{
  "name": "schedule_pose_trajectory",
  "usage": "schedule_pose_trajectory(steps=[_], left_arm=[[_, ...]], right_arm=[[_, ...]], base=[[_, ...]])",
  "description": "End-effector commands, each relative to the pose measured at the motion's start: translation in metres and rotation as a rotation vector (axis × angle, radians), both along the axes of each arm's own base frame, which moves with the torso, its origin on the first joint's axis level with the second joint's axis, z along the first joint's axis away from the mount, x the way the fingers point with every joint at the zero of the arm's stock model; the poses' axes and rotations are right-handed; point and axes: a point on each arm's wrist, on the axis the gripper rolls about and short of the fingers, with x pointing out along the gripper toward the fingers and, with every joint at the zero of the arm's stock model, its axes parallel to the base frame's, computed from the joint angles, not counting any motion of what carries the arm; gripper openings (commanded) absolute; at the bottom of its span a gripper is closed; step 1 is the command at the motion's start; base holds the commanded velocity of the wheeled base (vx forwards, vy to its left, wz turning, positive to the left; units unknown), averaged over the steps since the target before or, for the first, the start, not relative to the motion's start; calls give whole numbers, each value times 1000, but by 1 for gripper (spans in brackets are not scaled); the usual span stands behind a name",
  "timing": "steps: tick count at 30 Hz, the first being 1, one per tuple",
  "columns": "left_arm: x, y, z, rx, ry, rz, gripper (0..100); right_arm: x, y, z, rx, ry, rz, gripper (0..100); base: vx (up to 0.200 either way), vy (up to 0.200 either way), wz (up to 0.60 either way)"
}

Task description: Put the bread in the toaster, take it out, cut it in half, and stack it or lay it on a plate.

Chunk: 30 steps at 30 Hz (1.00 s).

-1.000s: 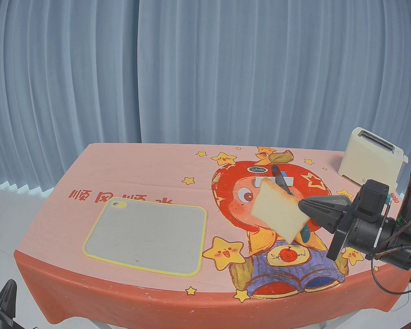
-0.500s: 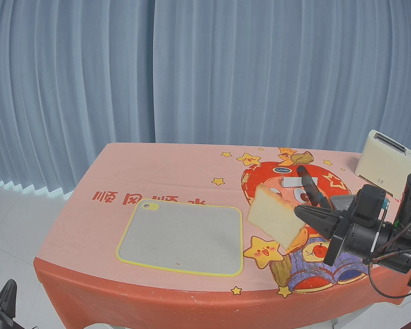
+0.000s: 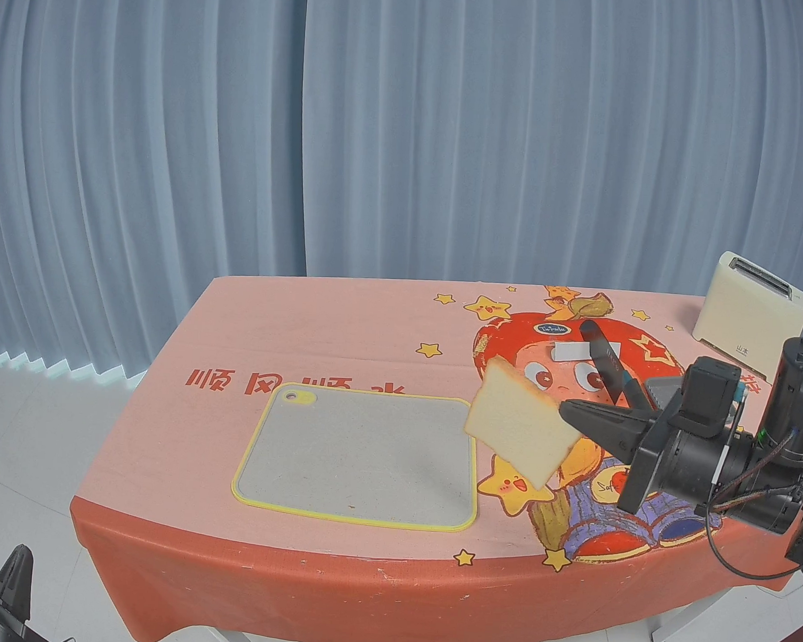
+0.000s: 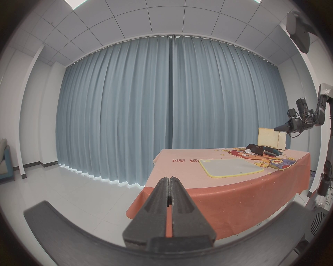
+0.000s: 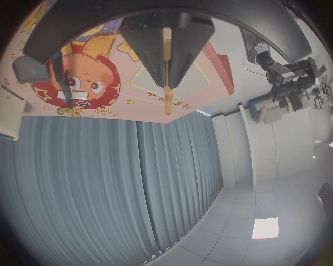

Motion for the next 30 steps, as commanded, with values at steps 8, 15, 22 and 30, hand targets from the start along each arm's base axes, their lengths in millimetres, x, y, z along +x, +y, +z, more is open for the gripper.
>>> schedule_pose_trajectory(steps=[8, 15, 22, 30], left_arm=[[0, 0, -5, 2, 1, 0, 0], [0, 0, -5, 2, 1, 0, 0], [0, 0, -5, 2, 1, 1, 0], [0, 0, -5, 2, 1, 1, 0]], right_arm=[[7, 17, -17, -7, 66, 20, 0], [8, 19, -17, -6, 63, 12, 0], [7, 21, -16, 2, 69, 19, 0], [7, 21, -17, 8, 77, 18, 0]], base=[[0, 150, 0], [0, 200, 0], [0, 57, 0], [0, 0, 0]])
